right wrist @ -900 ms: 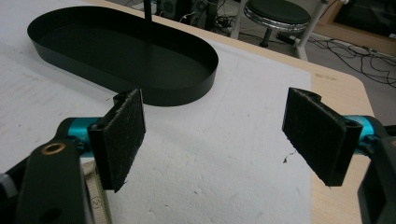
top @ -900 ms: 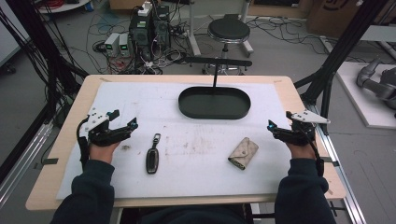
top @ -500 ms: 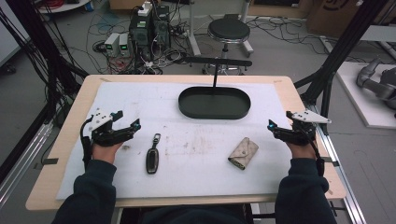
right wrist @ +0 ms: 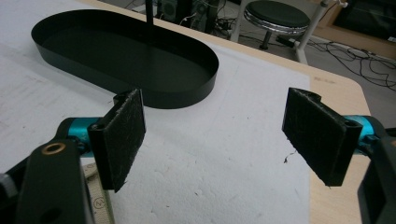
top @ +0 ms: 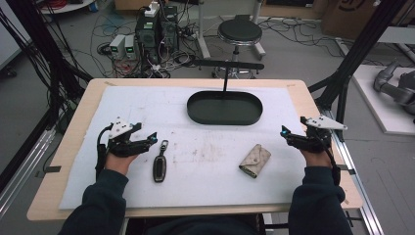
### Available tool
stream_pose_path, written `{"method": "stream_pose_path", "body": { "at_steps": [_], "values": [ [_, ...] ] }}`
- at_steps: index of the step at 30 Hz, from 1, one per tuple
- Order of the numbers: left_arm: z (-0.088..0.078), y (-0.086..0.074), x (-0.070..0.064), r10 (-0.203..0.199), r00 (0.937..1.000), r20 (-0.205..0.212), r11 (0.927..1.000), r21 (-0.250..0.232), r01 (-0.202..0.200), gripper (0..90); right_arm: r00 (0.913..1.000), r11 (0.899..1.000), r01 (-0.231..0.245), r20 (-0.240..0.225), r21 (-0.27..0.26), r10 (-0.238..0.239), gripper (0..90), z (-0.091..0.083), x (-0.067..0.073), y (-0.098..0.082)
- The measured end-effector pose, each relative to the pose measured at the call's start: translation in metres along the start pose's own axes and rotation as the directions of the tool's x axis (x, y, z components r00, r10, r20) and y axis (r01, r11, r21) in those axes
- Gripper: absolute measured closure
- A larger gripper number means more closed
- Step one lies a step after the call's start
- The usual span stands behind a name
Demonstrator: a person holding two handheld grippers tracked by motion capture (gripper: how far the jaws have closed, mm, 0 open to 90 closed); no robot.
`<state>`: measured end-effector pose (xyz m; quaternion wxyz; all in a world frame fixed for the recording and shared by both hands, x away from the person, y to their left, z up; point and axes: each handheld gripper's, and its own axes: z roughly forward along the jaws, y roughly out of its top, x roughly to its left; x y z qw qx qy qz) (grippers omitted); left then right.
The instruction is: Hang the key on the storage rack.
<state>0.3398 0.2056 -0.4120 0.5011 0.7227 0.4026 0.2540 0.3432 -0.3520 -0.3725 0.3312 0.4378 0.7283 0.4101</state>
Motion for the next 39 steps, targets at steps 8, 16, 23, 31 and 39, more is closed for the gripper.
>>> {"method": "stream_pose_path", "body": {
  "at_steps": [8,16,23,31,39],
  "values": [
    [0.006,-0.002,-0.006,0.000,0.9999,0.015,0.9983,0.058,-0.001,31.7,1.0000,1.000,0.001,0.001,-0.003,-0.001,21.9,-0.002,0.002,0.001],
    [0.023,-0.011,-0.020,0.000,0.9993,0.037,0.9725,0.233,-0.009,39.5,1.0000,1.000,0.004,-0.002,0.011,-0.004,22.0,0.001,0.003,-0.001],
    [0.040,-0.017,-0.033,0.036,0.9991,0.020,0.9430,0.330,-0.041,53.7,1.0000,1.000,0.003,-0.002,0.010,-0.003,22.0,0.001,0.003,-0.001],
    [0.048,-0.015,-0.036,0.053,0.9983,0.023,0.9319,0.358,-0.058,67.8,1.0000,1.000,0.007,-0.006,0.012,-0.007,22.0,0.002,0.003,-0.001],
    [0.051,-0.010,-0.031,0.005,0.9997,0.025,0.9668,0.255,-0.011,69.5,0.9999,1.000,0.006,-0.009,0.016,-0.006,22.0,0.003,0.003,-0.002]
  ]
}}
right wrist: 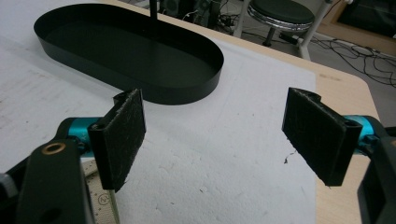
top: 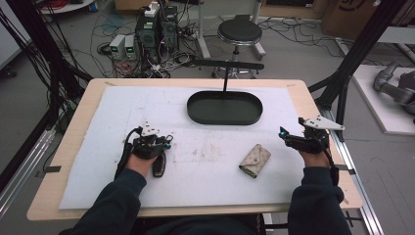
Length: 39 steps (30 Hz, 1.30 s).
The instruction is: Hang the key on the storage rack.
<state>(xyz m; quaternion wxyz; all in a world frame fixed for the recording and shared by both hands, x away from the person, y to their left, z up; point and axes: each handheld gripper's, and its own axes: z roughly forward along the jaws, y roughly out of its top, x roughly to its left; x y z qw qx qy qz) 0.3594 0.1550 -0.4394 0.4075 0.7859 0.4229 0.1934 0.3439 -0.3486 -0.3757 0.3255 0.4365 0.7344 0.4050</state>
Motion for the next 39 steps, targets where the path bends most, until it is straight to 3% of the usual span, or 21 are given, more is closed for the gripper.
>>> {"method": "stream_pose_path", "body": {
  "at_steps": [7,8,9,10,12,14,17,19,20,23,24,25,27,28,30,31,32,33,36,39],
  "values": [
    [0.008,0.002,0.001,-0.053,0.9986,0.003,0.9977,-0.042,0.053,67.8,1.0000,1.000,0.003,-0.006,0.006,-0.003,22.0,0.002,0.001,0.000],
    [0.010,0.003,0.000,-0.065,0.9979,-0.004,0.9974,-0.032,0.065,56.3,1.0000,1.000,0.002,-0.006,0.011,-0.001,22.0,0.001,0.001,-0.001],
    [0.011,0.004,-0.002,-0.077,0.9970,-0.013,0.9971,-0.005,0.076,56.3,1.0000,1.000,0.002,-0.006,0.011,-0.001,22.0,0.001,0.001,-0.001],
    [0.008,0.005,-0.005,-0.079,0.9969,-0.011,0.9966,0.024,0.079,48.9,1.0000,1.000,-0.001,-0.004,0.007,0.001,22.0,0.001,0.000,-0.001],
    [0.005,0.006,-0.007,-0.067,0.9975,-0.020,0.9972,0.032,0.068,41.9,1.0000,1.000,-0.002,-0.005,0.005,0.002,22.0,0.001,-0.001,-0.001],
    [-0.009,0.004,-0.015,-0.044,0.9973,-0.059,0.9971,0.059,0.047,38.9,1.0000,1.000,-0.009,-0.003,0.003,0.009,22.0,0.000,-0.002,-0.001],
    [-0.014,-0.001,-0.018,-0.040,0.9972,-0.064,0.9953,0.086,0.045,36.9,1.0000,1.000,-0.008,-0.004,0.006,0.008,22.0,0.000,-0.002,-0.001],
    [-0.017,-0.006,-0.021,-0.051,0.9957,-0.078,0.9909,0.121,0.060,36.7,1.0000,1.000,-0.003,-0.005,0.006,0.003,22.0,0.000,-0.001,-0.001],
    [-0.017,-0.009,-0.023,-0.052,0.9943,-0.093,0.9854,0.157,0.067,36.7,1.0000,1.000,-0.001,-0.005,0.007,0.002,22.0,0.000,0.000,-0.001],
    [-0.017,-0.012,-0.023,-0.066,0.9939,-0.088,0.9804,0.179,0.081,35.0,1.0000,1.000,-0.003,-0.003,0.003,0.003,22.0,0.000,0.000,0.000],
    [-0.017,-0.012,-0.024,-0.056,0.9947,-0.086,0.9810,0.181,0.070,38.6,1.0000,1.000,-0.006,-0.003,0.004,0.006,22.0,-0.001,0.000,0.000],
    [-0.017,-0.010,-0.025,-0.027,0.9980,-0.058,0.9808,0.191,0.038,38.6,1.0000,1.000,-0.006,-0.003,0.004,0.006,22.0,-0.001,0.000,0.000],
    [-0.015,-0.006,-0.023,0.023,0.9997,-0.006,0.9784,0.206,-0.022,46.9,1.0000,1.000,-0.007,-0.002,0.004,0.007,22.0,0.000,-0.001,0.000],
    [-0.015,-0.006,-0.023,0.023,0.9997,-0.006,0.9784,0.206,-0.022,47.6,1.0000,1.000,-0.007,-0.002,0.004,0.007,22.0,0.000,-0.001,0.000],
    [-0.011,-0.006,-0.016,0.018,0.9990,0.040,0.9853,0.169,-0.024,49.9,1.0000,1.000,0.000,-0.004,0.003,0.000,22.0,0.000,-0.001,-0.001],
    [-0.009,-0.006,-0.014,0.043,0.9976,0.054,0.9875,0.149,-0.051,50.0,1.0000,1.000,0.000,-0.004,0.004,0.000,22.0,0.000,-0.001,-0.001],
    [-0.009,-0.006,-0.014,0.043,0.9976,0.054,0.9875,0.149,-0.051,50.0,1.0000,1.000,0.001,-0.005,0.006,-0.001,22.0,0.000,-0.001,-0.001],
    [-0.005,-0.006,-0.012,0.083,0.9957,0.039,0.9895,0.116,-0.087,49.9,1.0000,1.000,-0.002,-0.005,0.007,0.002,22.0,0.001,0.000,-0.001],
    [-0.005,-0.006,-0.013,0.065,0.9976,0.023,0.9909,0.117,-0.068,48.2,1.0000,1.000,0.001,-0.006,0.007,-0.001,22.0,0.001,0.000,0.000],
    [-0.010,-0.008,-0.016,0.049,0.9988,0.000,0.9892,0.138,-0.048,38.3,1.0000,1.000,-0.003,-0.005,0.004,0.003,22.1,0.000,-0.001,0.000]
  ]
}}
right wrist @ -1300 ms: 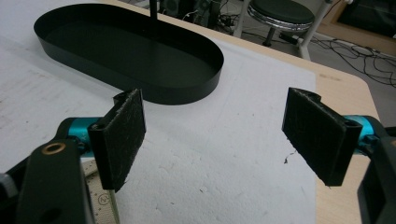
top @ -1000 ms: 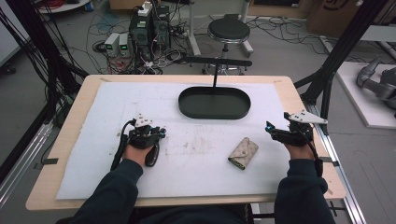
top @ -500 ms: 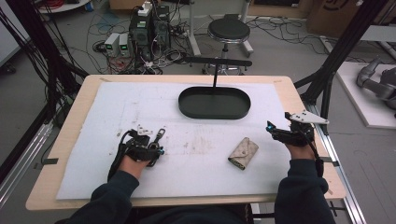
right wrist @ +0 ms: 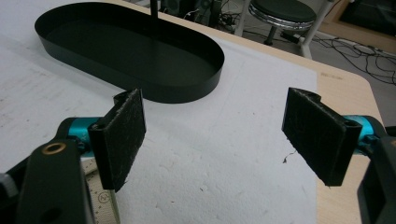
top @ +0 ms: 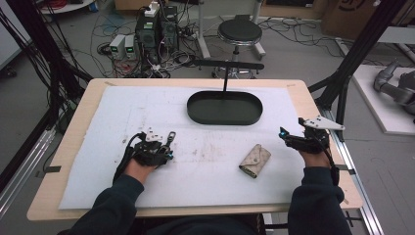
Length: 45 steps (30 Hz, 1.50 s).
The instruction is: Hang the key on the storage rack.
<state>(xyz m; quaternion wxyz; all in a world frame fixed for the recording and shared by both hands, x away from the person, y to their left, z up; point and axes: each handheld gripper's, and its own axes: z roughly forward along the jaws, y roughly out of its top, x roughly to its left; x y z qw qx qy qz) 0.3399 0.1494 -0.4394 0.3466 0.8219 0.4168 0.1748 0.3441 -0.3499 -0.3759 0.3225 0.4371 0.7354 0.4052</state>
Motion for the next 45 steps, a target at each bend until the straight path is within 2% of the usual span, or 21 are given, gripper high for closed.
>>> {"method": "stream_pose_path", "body": {
  "at_steps": [2,5,7,8,13,15,19,22,23,27,28,29,30,31,33,34,35,38,40,41,45],
  "values": [
    [-0.003,-0.005,0.000,-0.028,0.9995,-0.011,0.9992,0.027,0.029,34.3,1.0000,1.000,0.000,-0.001,0.001,0.000,22.1,0.000,0.000,0.000],
    [-0.004,-0.004,-0.001,-0.019,0.9997,-0.015,0.9992,0.035,0.020,37.8,1.0000,1.000,0.003,-0.001,0.001,-0.003,22.1,0.000,0.000,0.000],
    [-0.004,-0.004,-0.001,-0.012,0.9999,-0.006,0.9994,0.034,0.012,46.7,1.0000,1.000,0.006,-0.002,0.002,-0.006,22.1,0.000,0.000,0.000],
    [-0.005,-0.003,-0.001,-0.005,1.0000,-0.006,0.9992,0.040,0.005,47.8,1.0000,1.000,0.005,-0.002,0.000,-0.005,22.1,0.000,0.000,0.000],
    [-0.004,0.000,0.001,0.000,0.9999,0.012,0.9986,0.054,-0.001,48.3,1.0000,1.000,0.003,-0.001,0.001,-0.003,22.1,-0.001,0.000,0.001],
    [-0.003,0.000,0.002,-0.014,0.9998,0.016,0.9988,0.047,0.014,48.4,0.9999,1.000,0.009,-0.009,0.003,-0.009,24.0,0.000,0.001,0.001],
    [-0.006,0.005,0.006,-0.050,0.9981,0.035,0.9987,-0.008,0.050,48.5,0.9999,1.000,0.003,-0.010,-0.004,-0.003,24.0,-0.001,0.001,0.002],
    [-0.011,0.015,0.009,-0.073,0.9956,0.058,0.9946,-0.070,0.077,48.5,0.9999,1.000,-0.001,-0.014,-0.014,0.000,23.9,-0.002,0.000,0.002],
    [-0.011,0.015,0.009,-0.073,0.9956,0.058,0.9946,-0.070,0.077,48.5,0.9999,1.000,-0.001,-0.014,-0.014,0.000,23.9,-0.002,0.000,0.002],
    [-0.012,0.025,0.011,-0.101,0.9924,0.069,0.9874,-0.115,0.109,48.5,0.9997,1.000,-0.005,-0.024,-0.019,0.005,23.9,0.000,0.000,0.003],
    [-0.010,0.031,0.013,-0.126,0.9881,0.087,0.9823,-0.128,0.137,48.5,0.9997,1.000,-0.008,-0.025,-0.022,0.007,23.9,0.000,0.000,0.003],
    [-0.010,0.031,0.013,-0.126,0.9881,0.087,0.9823,-0.128,0.137,48.6,0.9996,1.000,-0.008,-0.026,-0.025,0.007,23.9,0.000,-0.001,0.003],
    [-0.010,0.041,0.014,-0.135,0.9867,0.089,0.9782,-0.146,0.148,48.5,0.9996,1.000,-0.009,-0.027,-0.024,0.009,23.9,-0.001,-0.001,0.003],
    [-0.010,0.041,0.014,-0.135,0.9867,0.089,0.9782,-0.146,0.148,48.6,0.9996,1.000,-0.009,-0.027,-0.024,0.009,23.9,-0.001,-0.001,0.003],
    [-0.013,0.053,0.014,-0.127,0.9876,0.093,0.9758,-0.167,0.141,48.6,0.9995,0.999,-0.015,-0.028,-0.037,0.014,23.7,-0.002,-0.003,0.003],
    [-0.018,0.067,0.015,-0.122,0.9882,0.093,0.9718,-0.192,0.138,48.6,0.9994,0.999,-0.021,-0.027,-0.040,0.020,23.7,-0.002,-0.004,0.003],
    [-0.018,0.067,0.015,-0.122,0.9882,0.093,0.9718,-0.192,0.138,48.6,0.9994,0.999,-0.021,-0.027,-0.040,0.020,23.7,-0.002,-0.004,0.003],
    [-0.025,0.089,0.017,-0.106,0.9902,0.091,0.9666,-0.224,0.124,48.6,0.9991,0.998,-0.032,-0.031,-0.046,0.030,23.5,-0.002,-0.005,0.003],
    [-0.030,0.112,0.018,-0.089,0.9919,0.091,0.9593,-0.260,0.110,48.6,0.9989,0.998,-0.033,-0.035,-0.049,0.031,23.6,-0.002,-0.005,0.003],
    [-0.030,0.112,0.018,-0.089,0.9919,0.091,0.9593,-0.260,0.110,48.6,0.9990,0.998,-0.031,-0.035,-0.050,0.029,23.6,-0.002,-0.005,0.003],
    [-0.033,0.143,0.020,-0.064,0.9943,0.086,0.9527,-0.292,0.086,48.6,0.9988,0.998,-0.036,-0.037,-0.059,0.034,23.5,-0.003,-0.006,0.004]
  ]
}}
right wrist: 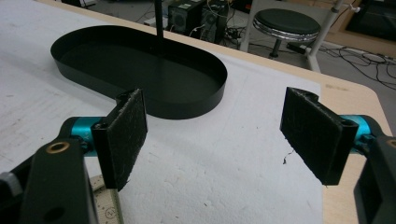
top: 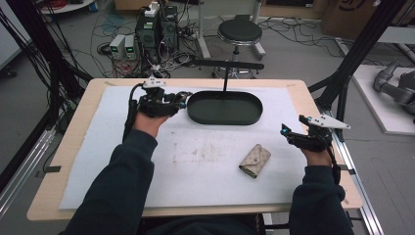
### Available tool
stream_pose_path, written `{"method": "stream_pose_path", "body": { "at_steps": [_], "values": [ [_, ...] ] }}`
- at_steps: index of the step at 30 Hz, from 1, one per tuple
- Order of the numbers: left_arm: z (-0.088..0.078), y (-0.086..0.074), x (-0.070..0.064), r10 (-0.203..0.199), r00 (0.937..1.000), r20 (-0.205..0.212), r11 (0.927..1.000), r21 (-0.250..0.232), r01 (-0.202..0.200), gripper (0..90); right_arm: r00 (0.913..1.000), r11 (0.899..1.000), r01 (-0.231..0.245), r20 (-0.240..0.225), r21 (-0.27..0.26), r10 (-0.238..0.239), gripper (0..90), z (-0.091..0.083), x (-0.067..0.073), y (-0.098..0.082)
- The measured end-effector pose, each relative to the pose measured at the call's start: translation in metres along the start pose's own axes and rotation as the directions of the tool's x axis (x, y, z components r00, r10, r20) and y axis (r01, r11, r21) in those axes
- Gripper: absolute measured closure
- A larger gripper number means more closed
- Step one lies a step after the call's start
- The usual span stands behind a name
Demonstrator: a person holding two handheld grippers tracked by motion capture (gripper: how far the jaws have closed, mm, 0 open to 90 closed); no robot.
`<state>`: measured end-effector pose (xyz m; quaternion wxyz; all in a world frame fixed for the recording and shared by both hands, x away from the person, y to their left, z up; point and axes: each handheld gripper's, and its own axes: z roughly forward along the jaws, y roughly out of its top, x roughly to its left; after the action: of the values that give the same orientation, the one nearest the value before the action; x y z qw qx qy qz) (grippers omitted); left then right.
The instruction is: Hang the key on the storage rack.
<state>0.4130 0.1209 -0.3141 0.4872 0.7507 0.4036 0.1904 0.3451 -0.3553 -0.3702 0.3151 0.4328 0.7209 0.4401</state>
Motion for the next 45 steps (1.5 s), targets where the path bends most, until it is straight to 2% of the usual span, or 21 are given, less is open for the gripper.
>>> {"method": "stream_pose_path", "body": {
  "at_steps": [3,4,6,9,16,28,30,31,35,36,38,41,45],
  "values": [
    [0.007,0.019,0.001,0.004,1.0000,0.007,0.9998,-0.018,-0.003,48.6,1.0000,1.000,-0.002,-0.001,-0.001,0.002,23.6,0.000,0.000,0.000],
    [0.013,0.030,0.003,0.002,0.9999,0.015,0.9996,-0.029,-0.002,48.6,1.0000,1.000,-0.004,-0.003,-0.006,0.004,23.5,0.000,0.000,0.000],
    [0.016,0.035,0.003,-0.001,0.9998,0.020,0.9995,-0.031,0.002,48.6,1.0000,1.000,-0.002,-0.003,-0.009,0.002,23.6,-0.001,0.000,0.001],
    [0.027,0.051,0.007,-0.007,0.9998,0.018,0.9996,-0.025,0.008,48.6,1.0000,1.000,-0.004,-0.006,-0.011,0.004,23.5,-0.002,0.000,0.001],
    [0.038,0.062,0.009,-0.012,0.9997,0.022,0.9997,-0.022,0.012,48.5,0.9999,1.000,-0.013,-0.005,-0.015,0.013,23.6,-0.003,-0.002,0.000],
    [0.053,0.077,0.017,-0.037,0.9986,-0.036,0.9988,-0.033,0.036,48.5,0.9998,1.000,-0.019,-0.003,-0.016,0.019,23.6,-0.005,-0.005,-0.001],
    [0.057,0.076,0.020,-0.050,0.9973,-0.054,0.9985,-0.026,0.049,48.5,0.9998,1.000,-0.017,-0.003,-0.015,0.017,23.5,-0.005,-0.006,-0.002],
    [0.062,0.073,0.024,-0.056,0.9959,-0.071,0.9984,-0.003,0.056,48.5,0.9998,1.000,-0.020,-0.003,-0.016,0.020,23.5,-0.005,-0.006,-0.002],
    [0.067,0.064,0.030,-0.081,0.9921,-0.096,0.9966,0.010,0.082,48.5,0.9997,1.000,-0.025,-0.003,-0.013,0.025,23.5,-0.006,-0.007,-0.003],
    [0.071,0.057,0.034,-0.090,0.9892,-0.116,0.9952,0.027,0.094,48.5,0.9997,1.000,-0.024,-0.002,-0.014,0.024,23.6,-0.005,-0.007,-0.003],
    [0.073,0.053,0.036,-0.098,0.9875,-0.124,0.9942,0.034,0.102,48.5,0.9998,1.000,-0.021,-0.005,-0.015,0.021,23.6,-0.005,-0.007,-0.003],
    [0.083,0.034,0.042,-0.111,0.9832,-0.145,0.9906,0.063,0.121,48.4,0.9997,1.000,-0.021,-0.007,-0.016,0.021,23.6,-0.006,-0.007,-0.002],
    [0.091,0.023,0.041,-0.099,0.9859,-0.135,0.9909,0.077,0.110,48.4,0.9998,1.000,-0.018,-0.006,-0.008,0.017,23.5,-0.004,-0.006,-0.003]
  ]
}}
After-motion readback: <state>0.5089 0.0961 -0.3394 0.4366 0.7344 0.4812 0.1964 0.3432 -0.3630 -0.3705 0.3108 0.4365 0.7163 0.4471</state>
